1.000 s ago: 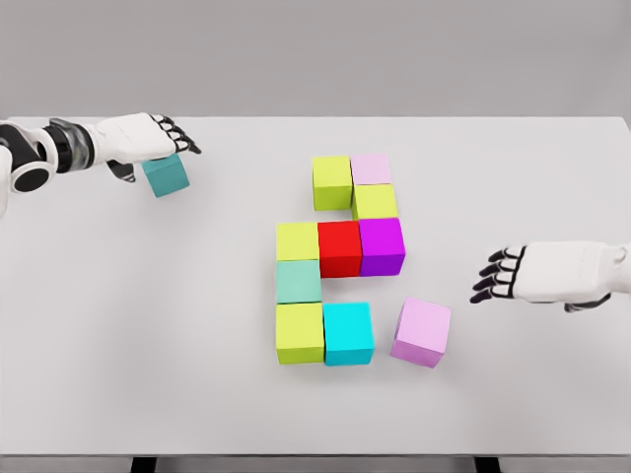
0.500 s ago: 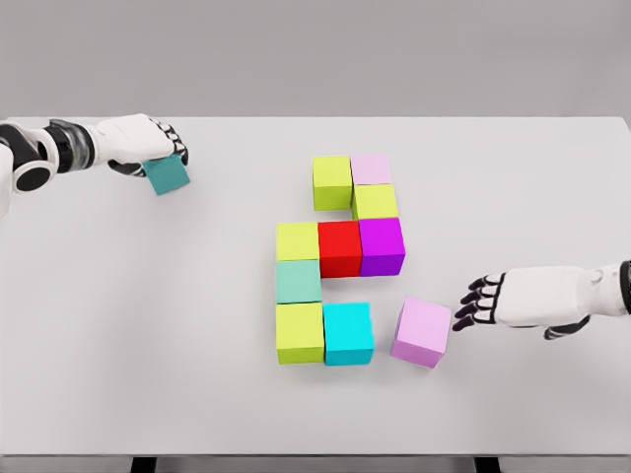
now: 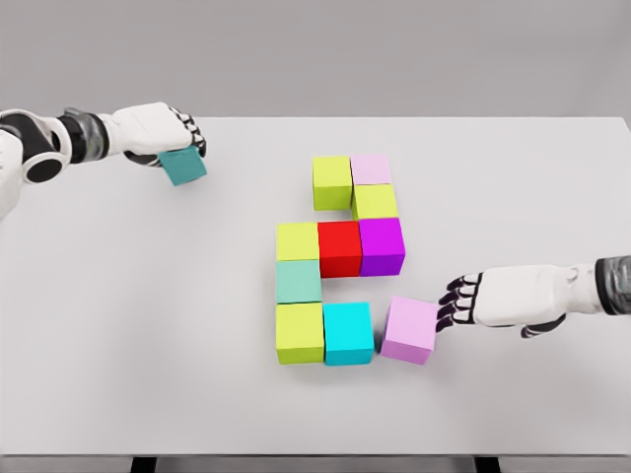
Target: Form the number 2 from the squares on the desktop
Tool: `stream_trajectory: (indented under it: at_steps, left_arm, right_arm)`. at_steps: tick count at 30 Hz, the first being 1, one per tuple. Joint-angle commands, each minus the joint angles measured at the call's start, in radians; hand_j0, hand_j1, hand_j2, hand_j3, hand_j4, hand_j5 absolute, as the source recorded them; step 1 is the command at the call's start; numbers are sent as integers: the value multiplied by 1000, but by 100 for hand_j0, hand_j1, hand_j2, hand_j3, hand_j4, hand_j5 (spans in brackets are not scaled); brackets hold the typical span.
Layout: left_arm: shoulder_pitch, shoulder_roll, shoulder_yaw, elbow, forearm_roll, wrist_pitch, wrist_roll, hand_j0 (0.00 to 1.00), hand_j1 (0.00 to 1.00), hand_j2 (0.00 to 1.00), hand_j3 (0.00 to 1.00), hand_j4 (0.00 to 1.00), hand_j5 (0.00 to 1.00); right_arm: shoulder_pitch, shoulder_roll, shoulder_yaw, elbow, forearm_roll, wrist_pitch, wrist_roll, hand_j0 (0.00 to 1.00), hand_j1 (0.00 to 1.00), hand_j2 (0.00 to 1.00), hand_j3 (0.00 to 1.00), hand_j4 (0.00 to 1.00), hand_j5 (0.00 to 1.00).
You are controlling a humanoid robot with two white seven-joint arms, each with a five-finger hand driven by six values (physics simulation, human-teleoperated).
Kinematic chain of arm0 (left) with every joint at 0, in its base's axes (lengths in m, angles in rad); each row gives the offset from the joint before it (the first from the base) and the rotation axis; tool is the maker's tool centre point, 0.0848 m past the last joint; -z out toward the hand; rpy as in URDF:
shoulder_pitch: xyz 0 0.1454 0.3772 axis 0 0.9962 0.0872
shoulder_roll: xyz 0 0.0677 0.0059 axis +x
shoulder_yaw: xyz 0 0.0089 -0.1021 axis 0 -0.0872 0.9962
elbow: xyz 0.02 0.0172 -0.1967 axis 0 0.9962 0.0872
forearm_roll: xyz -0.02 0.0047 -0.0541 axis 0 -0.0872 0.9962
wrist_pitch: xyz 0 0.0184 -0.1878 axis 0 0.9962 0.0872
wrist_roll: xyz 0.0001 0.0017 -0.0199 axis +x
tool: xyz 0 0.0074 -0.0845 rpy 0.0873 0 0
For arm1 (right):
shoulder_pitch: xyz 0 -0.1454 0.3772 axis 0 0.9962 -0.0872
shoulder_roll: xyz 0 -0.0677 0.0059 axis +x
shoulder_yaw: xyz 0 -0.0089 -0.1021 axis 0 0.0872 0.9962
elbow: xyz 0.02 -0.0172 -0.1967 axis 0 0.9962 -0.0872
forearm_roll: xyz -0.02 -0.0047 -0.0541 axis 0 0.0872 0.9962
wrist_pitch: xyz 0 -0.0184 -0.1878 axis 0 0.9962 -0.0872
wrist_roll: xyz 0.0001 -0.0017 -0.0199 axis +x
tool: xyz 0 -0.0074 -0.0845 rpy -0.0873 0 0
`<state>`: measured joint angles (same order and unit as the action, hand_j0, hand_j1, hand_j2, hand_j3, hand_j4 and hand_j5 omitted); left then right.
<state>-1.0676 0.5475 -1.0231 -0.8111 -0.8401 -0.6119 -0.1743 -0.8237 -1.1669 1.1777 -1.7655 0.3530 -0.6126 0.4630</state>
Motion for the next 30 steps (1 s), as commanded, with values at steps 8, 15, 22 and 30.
stream_trajectory:
  at_steps: [8,15,22,30]
  left_arm:
    - [12,-52,0,-51,-1,1,1,64,64,64,64,64,64]
    - [9,-73,-2,-68,-7,1,-1,64,64,64,64,64,64]
    - [11,-84,-5,-115,-4,1,-1,64,64,64,64,64,64]
    - [11,-84,-31,-207,-2,1,-1,64,64,64,64,64,64]
  right_arm:
    - [-2,4,-30,4,0,2,0,100,100,100,100,100,100]
    - [-2,12,-38,4,0,2,0,100,100,100,100,100,100]
    - [-2,19,-52,4,0,2,0,100,100,100,100,100,100]
    - [-2,27,-84,24,1,2,2,100,100,100,100,100,100]
